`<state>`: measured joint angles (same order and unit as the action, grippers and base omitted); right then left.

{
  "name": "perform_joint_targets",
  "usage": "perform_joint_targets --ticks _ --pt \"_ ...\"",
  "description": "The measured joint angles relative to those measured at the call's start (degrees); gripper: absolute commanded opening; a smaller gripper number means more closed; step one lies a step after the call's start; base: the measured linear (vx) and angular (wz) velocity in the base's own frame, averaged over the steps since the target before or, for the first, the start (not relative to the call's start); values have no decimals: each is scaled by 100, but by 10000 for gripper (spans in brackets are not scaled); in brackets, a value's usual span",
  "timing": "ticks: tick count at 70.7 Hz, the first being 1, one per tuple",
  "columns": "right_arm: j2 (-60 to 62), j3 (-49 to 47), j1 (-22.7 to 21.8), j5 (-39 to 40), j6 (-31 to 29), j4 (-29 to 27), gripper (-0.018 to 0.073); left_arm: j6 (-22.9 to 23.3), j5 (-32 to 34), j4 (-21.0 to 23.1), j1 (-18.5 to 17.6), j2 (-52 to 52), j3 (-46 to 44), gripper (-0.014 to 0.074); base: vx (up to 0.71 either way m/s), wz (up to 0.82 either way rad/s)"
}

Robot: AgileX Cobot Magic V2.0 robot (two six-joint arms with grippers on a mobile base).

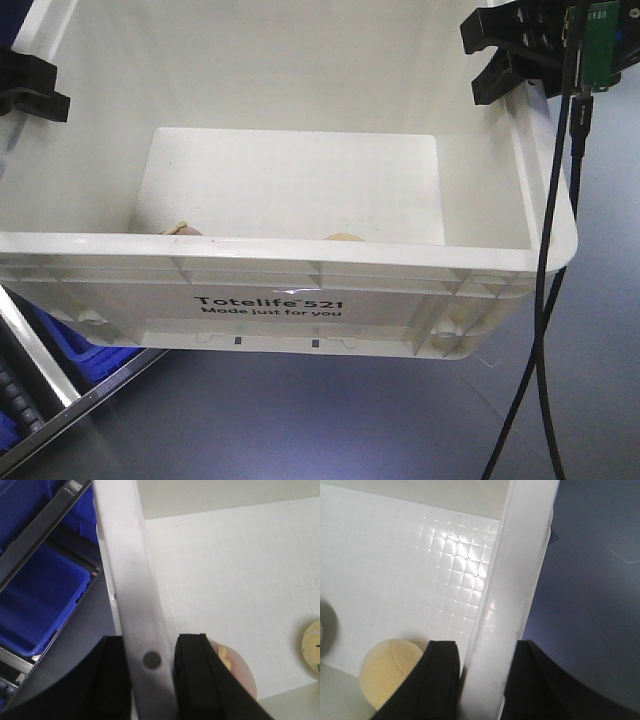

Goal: Place moving items into box and shelve
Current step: 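Keep gripping the crate rims as the base drives alongside the blue-bin shelf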

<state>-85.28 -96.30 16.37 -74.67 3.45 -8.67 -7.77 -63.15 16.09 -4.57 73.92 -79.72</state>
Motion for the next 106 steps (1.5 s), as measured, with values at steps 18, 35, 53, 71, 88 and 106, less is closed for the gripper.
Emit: perform_joint_targets --ticks 18,35,53,71,88,106 --pt "0 0 0 0 0 5 -12 0 0 13 0 0 0 -17 -3 23" --pt "0 0 0 0 0 9 -12 0 5 18 0 0 0 -17 -7 35" --pt "0 0 0 0 0 9 -12 0 -2 12 0 0 0 -17 -8 49" --pt "0 0 0 0 0 9 -12 0 -2 6 0 0 0 -17 -7 43" --pt "0 0 0 0 0 9 -12 0 -2 12 0 0 0 -17 -3 31" --pt "0 0 0 0 0 9 -12 0 -2 12 0 0 0 -17 0 35"
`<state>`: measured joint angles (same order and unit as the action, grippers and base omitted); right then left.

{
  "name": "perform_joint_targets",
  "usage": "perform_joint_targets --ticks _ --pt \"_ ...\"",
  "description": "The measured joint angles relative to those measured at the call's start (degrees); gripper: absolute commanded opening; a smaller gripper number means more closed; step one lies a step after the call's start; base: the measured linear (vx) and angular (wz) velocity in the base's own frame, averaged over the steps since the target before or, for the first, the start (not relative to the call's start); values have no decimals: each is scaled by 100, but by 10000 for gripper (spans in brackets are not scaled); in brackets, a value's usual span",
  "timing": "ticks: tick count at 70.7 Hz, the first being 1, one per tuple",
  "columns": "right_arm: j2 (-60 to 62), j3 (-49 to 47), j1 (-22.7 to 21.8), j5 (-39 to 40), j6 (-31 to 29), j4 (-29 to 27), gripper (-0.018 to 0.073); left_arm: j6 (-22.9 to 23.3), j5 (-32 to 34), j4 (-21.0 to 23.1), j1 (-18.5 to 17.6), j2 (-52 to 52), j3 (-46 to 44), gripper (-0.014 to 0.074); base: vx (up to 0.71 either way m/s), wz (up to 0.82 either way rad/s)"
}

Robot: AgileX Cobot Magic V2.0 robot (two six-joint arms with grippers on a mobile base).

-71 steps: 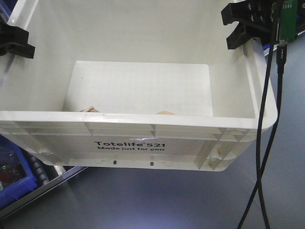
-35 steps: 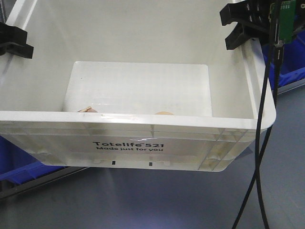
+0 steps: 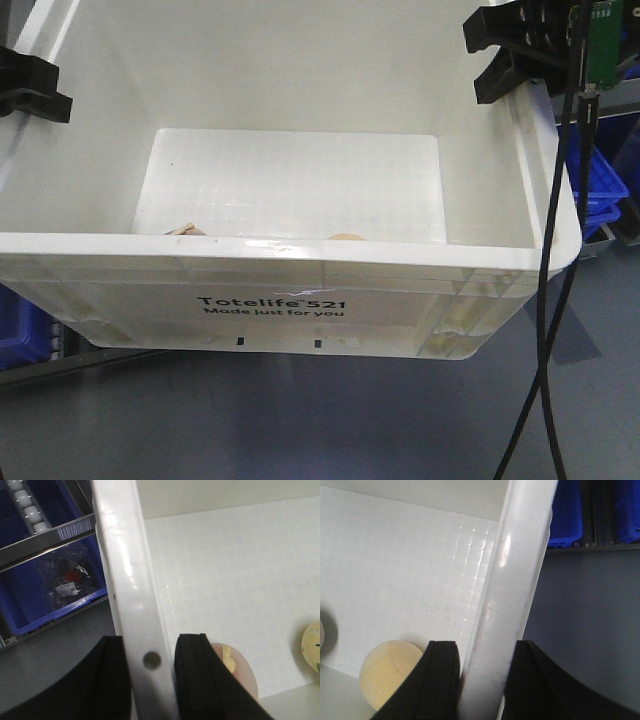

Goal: Place moving items into box and shelve
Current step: 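Keep gripping the crate rims as the base drives alongside the blue-bin shelf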

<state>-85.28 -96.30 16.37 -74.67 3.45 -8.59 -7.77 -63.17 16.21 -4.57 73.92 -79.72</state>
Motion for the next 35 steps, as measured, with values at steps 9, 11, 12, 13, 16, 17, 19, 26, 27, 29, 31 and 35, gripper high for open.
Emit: perform_joint_targets --ticks 9,11,12,13,16,17,19,26,27,29,31,35 --pt "0 0 0 0 0 0 -12 0 0 0 0 0 0 -17 2 38" --pt "0 0 0 0 0 0 -12 0 0 0 0 0 0 -17 3 37" --pt "0 0 0 0 0 0 -12 0 0 0 0 0 0 -17 3 37" --pt "0 0 0 0 0 0 -12 0 0 0 0 0 0 -17 3 37" --pt "0 0 0 0 0 0 -12 0 0 0 0 0 0 -17 4 36" --pt "0 0 0 0 0 0 -12 0 0 0 0 0 0 -17 4 36" --pt "0 0 0 0 0 0 -12 0 0 0 0 0 0 -17 4 36" --pt "0 0 0 0 0 0 -12 0 0 0 0 0 0 -17 5 34" --pt "0 0 0 0 0 0 -12 0 0 0 0 0 0 -17 6 33" --pt "0 0 0 0 0 0 -12 0 0 0 0 0 0 -17 7 32" --pt "0 0 0 0 0 0 -12 0 0 0 0 0 0 -17 8 31" --pt "0 0 0 0 0 0 -12 0 0 0 0 0 0 -17 8 32"
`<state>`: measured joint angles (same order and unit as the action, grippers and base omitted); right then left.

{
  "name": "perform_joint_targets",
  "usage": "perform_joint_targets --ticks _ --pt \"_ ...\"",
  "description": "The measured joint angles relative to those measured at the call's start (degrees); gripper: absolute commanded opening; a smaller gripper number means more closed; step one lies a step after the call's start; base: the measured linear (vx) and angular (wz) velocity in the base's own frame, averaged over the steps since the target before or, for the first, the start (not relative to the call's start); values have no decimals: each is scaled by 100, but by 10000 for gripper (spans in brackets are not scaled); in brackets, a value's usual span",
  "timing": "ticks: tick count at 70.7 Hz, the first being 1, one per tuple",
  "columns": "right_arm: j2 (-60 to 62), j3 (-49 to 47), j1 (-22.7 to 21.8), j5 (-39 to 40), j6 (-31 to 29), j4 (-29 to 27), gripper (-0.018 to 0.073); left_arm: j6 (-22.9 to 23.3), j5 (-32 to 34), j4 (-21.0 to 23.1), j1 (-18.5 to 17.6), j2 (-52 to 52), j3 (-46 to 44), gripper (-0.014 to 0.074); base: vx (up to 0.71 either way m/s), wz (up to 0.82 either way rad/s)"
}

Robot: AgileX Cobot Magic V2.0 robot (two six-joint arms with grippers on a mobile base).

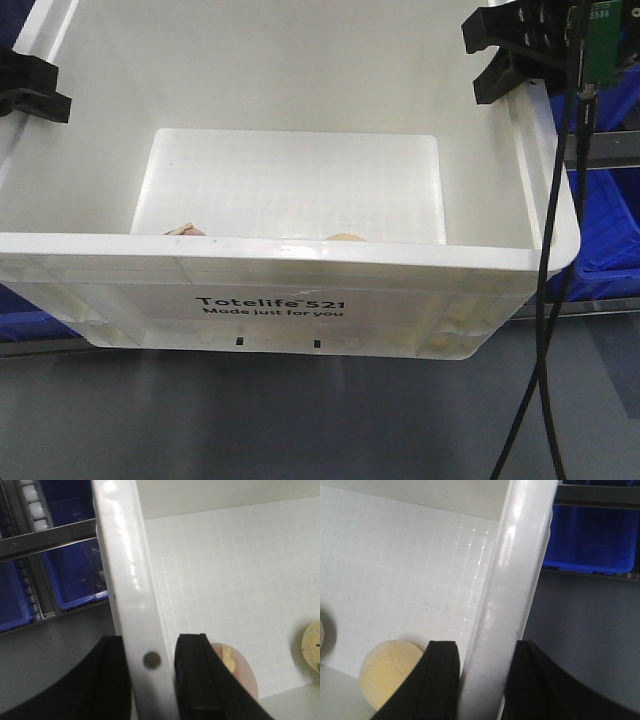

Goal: Place moving items into box and shelve
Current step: 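Keep gripping the crate rims as the base drives alongside the blue-bin shelf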

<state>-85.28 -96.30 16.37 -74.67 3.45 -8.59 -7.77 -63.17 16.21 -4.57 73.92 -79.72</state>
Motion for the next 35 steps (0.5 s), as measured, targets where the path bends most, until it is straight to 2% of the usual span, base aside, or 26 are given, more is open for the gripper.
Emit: perform_joint_targets --ticks 35 --pt "0 0 0 0 0 0 -12 0 0 0 0 0 0 -17 12 30"
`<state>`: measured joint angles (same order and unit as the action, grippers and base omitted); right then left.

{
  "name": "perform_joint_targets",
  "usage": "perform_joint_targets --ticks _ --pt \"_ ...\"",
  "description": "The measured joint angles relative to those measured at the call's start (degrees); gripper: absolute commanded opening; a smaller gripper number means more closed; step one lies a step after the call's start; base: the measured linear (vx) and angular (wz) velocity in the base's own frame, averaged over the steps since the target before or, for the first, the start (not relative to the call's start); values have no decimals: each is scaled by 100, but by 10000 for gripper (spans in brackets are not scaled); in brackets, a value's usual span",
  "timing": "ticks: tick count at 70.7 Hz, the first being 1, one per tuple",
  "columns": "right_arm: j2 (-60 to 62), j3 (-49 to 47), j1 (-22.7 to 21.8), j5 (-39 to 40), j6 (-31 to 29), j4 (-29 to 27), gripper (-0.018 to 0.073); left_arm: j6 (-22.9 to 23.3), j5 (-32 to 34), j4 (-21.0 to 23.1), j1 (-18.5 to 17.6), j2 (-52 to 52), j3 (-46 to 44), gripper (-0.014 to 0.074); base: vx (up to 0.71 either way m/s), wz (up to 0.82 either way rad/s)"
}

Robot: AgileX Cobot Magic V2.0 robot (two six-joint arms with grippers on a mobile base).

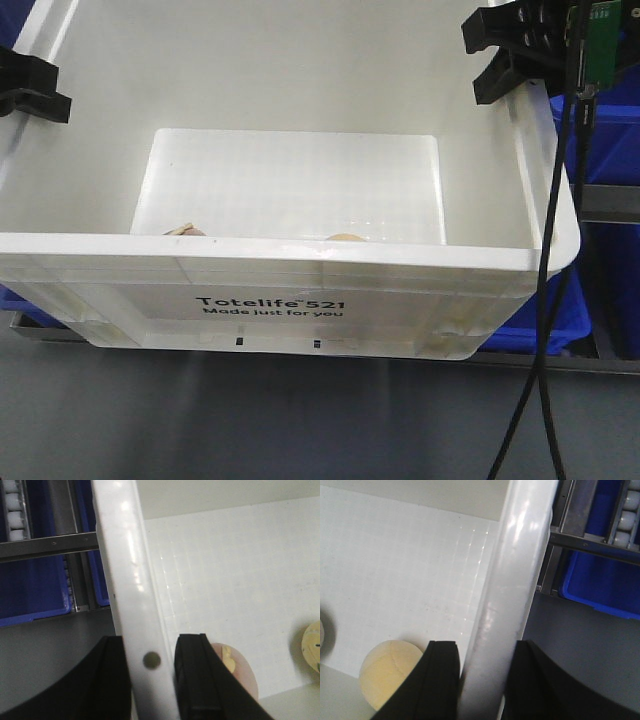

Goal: Place moving items into box and shelve
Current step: 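Keep gripping the crate rims as the base drives alongside the blue-bin shelf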

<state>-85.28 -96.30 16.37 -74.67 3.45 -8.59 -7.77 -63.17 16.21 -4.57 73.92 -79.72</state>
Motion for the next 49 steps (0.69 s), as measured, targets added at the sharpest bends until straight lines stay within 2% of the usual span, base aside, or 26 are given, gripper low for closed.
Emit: perform_joint_targets --ticks 29,49 --pt "0 0 0 0 0 0 -12 0 0 0 0 0 0 -17 21 18" --pt "0 0 0 0 0 0 -12 0 0 -5 0 0 0 -17 23 3"
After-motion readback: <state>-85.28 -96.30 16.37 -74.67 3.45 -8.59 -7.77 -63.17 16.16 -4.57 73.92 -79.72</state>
